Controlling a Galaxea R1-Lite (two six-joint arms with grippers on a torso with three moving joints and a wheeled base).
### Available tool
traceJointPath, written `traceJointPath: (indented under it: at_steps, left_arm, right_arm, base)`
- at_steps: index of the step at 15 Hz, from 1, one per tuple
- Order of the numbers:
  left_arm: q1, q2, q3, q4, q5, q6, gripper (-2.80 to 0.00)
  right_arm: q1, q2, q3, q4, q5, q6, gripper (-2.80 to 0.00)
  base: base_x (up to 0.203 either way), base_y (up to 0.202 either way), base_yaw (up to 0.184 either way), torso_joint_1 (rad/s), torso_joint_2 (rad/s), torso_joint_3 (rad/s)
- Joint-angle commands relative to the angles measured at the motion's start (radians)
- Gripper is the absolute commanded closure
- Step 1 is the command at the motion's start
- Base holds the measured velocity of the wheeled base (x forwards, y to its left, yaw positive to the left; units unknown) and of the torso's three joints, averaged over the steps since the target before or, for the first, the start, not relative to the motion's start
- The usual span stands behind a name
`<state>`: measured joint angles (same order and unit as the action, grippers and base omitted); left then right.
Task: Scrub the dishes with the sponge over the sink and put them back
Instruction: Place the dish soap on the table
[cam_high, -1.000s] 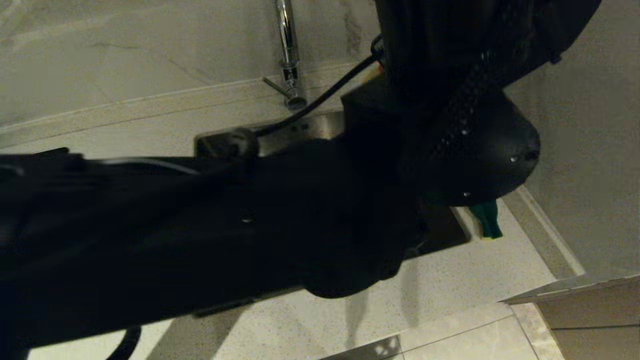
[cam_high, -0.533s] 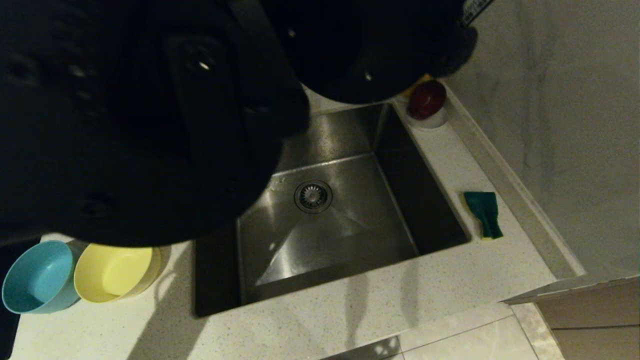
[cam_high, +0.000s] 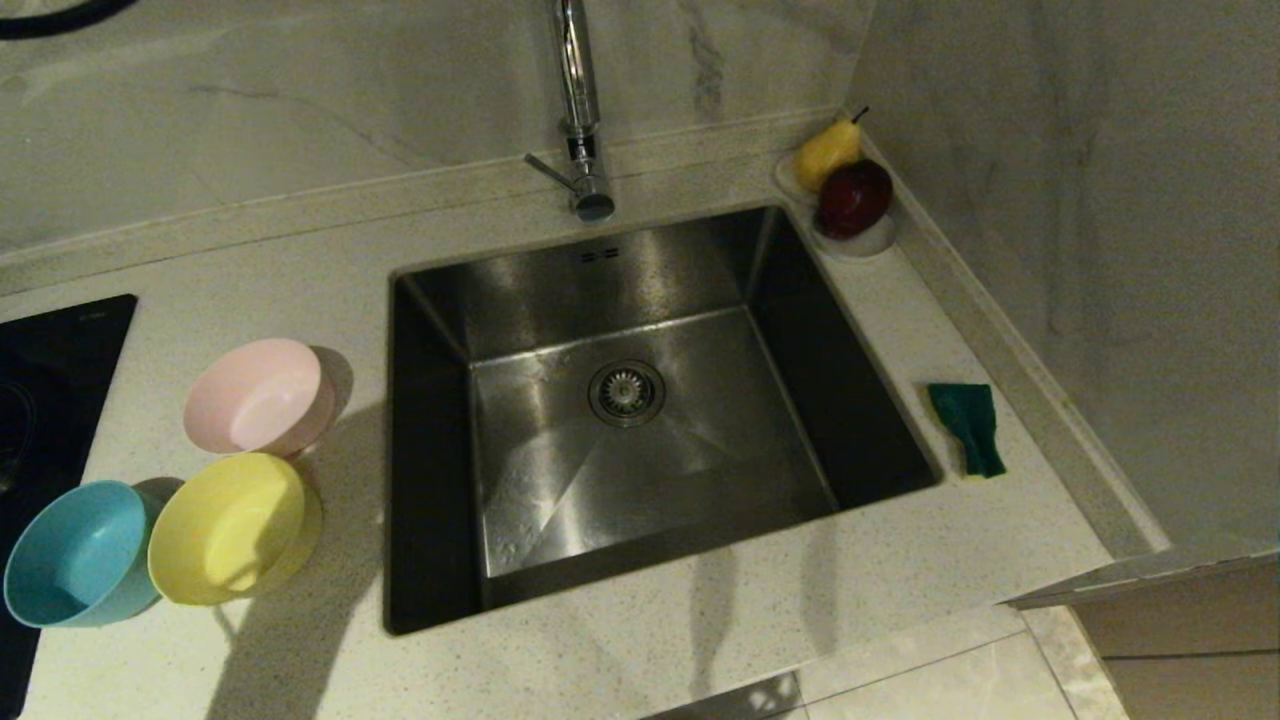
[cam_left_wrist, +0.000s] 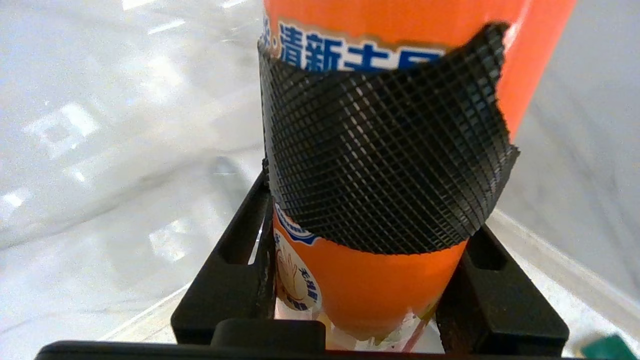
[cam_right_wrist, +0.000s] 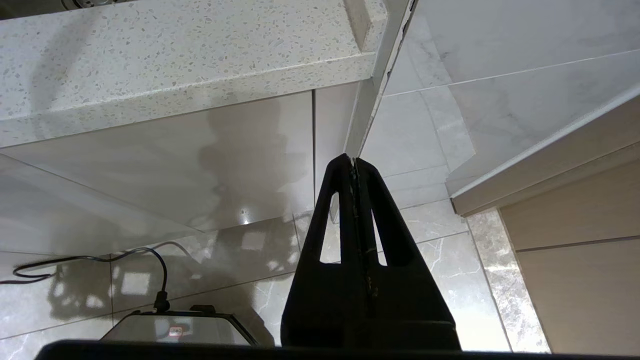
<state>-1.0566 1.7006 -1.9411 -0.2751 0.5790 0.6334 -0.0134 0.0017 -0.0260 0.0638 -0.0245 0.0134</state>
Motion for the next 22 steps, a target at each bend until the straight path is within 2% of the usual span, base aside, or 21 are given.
traceJointPath:
  at_steps: [1,5,8,11,15,17,19,20,22]
  left_arm:
    - [0.071,-0.096,0.001,0.062,-0.02,-0.037,0.0]
    - [0.229,-0.206,0.012,0.182,-0.103,-0.124,0.0]
    - [0.397,-0.279,0.025,0.258,-0.167,-0.235,0.0]
    - [0.621,-0.348,0.08,0.313,-0.238,-0.382,0.0]
    - [1.004,-0.395,0.191,0.315,-0.283,-0.591,0.0]
    - [1.152,-0.396,0.305,0.271,-0.275,-0.674,0.0]
    - [1.246,-0.377,0.409,0.162,-0.256,-0.707,0.0]
    - [1.292,-0.348,0.441,0.073,-0.244,-0.714,0.0]
    - [1.318,-0.288,0.494,-0.08,-0.175,-0.713,0.0]
  right_arm:
    - [0.0,0.0,0.0,0.0,0.0,-0.001,0.0]
    - [0.0,0.001,0.0,0.001,0.0,0.0,0.0]
    - [0.0,0.001,0.0,0.001,0.0,0.0,0.0]
    - [0.0,0.001,0.0,0.001,0.0,0.0,0.0]
    - [0.0,0.001,0.0,0.001,0.0,0.0,0.0]
    - [0.0,0.0,0.0,0.0,0.0,0.0,0.0]
    - [0.0,0.0,0.0,0.0,0.0,0.0,0.0]
    - [0.0,0.001,0.0,0.0,0.0,0.0,0.0]
    - [0.0,0.0,0.0,0.001,0.0,0.0,0.0]
  base:
    - [0.0,0.0,0.0,0.0,0.0,0.0]
    - [0.0,0.0,0.0,0.0,0.0,0.0]
    - [0.0,0.0,0.0,0.0,0.0,0.0]
    - [0.0,0.0,0.0,0.0,0.0,0.0]
    - [0.0,0.0,0.0,0.0,0.0,0.0]
    - [0.0,0.0,0.0,0.0,0.0,0.0]
    - [0.0,0.0,0.0,0.0,0.0,0.0]
    - [0.0,0.0,0.0,0.0,0.0,0.0]
    - [0.0,0.0,0.0,0.0,0.0,0.0]
